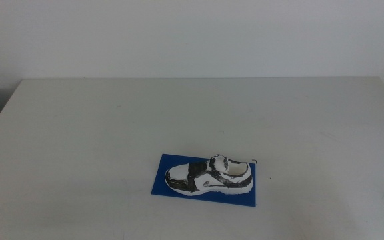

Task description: Use one arm to grab the shoe from the table and place it on the mat.

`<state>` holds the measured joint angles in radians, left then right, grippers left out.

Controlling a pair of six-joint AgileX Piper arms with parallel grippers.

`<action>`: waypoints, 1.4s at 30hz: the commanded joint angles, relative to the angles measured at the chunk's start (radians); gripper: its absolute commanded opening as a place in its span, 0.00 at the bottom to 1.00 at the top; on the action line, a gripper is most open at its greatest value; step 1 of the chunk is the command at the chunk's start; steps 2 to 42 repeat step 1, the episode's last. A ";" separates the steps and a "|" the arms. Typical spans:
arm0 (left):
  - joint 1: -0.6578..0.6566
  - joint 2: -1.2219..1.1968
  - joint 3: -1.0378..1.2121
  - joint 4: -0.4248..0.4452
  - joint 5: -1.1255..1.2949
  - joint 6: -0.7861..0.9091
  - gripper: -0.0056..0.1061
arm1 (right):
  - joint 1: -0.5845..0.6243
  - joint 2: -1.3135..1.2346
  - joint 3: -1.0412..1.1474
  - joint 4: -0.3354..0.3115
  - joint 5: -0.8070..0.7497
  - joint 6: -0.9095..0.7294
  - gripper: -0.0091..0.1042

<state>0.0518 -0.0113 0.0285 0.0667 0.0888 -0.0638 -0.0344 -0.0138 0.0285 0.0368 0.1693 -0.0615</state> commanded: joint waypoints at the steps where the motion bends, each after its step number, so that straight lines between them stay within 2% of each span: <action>1: 0.002 -0.027 0.002 -0.009 -0.082 -0.016 0.84 | -0.004 -0.021 -0.010 -0.008 -0.079 -0.013 0.67; 42: 0.002 -0.027 0.002 -0.009 -0.082 -0.016 0.84 | -0.004 -0.021 -0.010 -0.008 -0.079 -0.013 0.67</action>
